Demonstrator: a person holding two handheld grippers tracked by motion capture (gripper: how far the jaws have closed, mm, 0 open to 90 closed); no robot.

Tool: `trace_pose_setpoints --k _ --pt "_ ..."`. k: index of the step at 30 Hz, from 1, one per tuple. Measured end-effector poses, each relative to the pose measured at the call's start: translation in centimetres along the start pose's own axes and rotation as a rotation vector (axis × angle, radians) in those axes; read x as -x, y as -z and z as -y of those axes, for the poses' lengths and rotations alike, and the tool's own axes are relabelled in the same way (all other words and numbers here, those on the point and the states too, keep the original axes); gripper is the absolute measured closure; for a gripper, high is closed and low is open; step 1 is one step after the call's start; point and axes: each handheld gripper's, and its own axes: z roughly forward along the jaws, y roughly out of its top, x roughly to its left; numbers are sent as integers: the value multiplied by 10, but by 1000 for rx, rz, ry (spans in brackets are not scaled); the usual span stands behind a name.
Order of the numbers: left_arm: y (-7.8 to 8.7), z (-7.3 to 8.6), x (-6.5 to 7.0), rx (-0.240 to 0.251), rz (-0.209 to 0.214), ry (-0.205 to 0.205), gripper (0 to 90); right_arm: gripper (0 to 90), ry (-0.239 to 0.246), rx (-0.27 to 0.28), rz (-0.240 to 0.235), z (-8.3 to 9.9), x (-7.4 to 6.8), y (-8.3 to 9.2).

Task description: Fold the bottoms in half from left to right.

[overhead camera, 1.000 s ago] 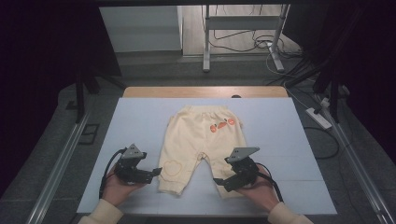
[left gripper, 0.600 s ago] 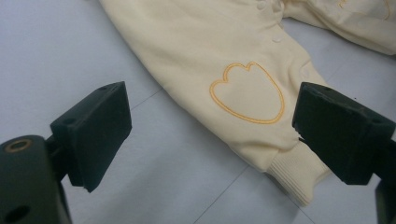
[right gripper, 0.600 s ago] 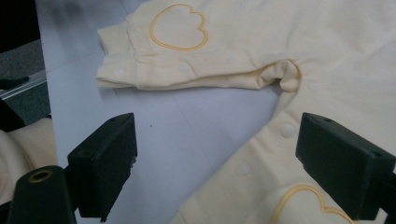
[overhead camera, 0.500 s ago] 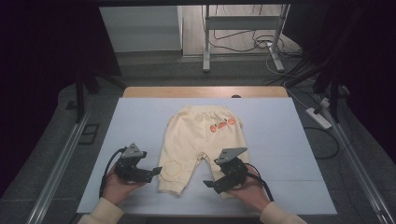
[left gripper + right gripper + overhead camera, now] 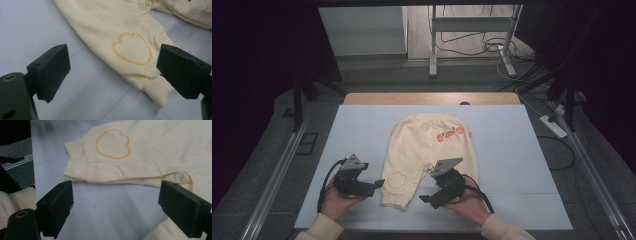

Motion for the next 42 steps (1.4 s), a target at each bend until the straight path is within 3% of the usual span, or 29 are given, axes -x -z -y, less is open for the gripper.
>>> trace_pose_setpoints --k 24,33,42 --pt "0 -1 -2 1 -3 4 113 134 48 -21 -68 -21 -21 -31" --pt "0 -1 -3 -2 -2 8 114 140 81 -32 -110 -32 -34 -49" --pt "-1 -1 -3 -3 -2 15 114 151 101 -46 -124 -38 -42 -67"
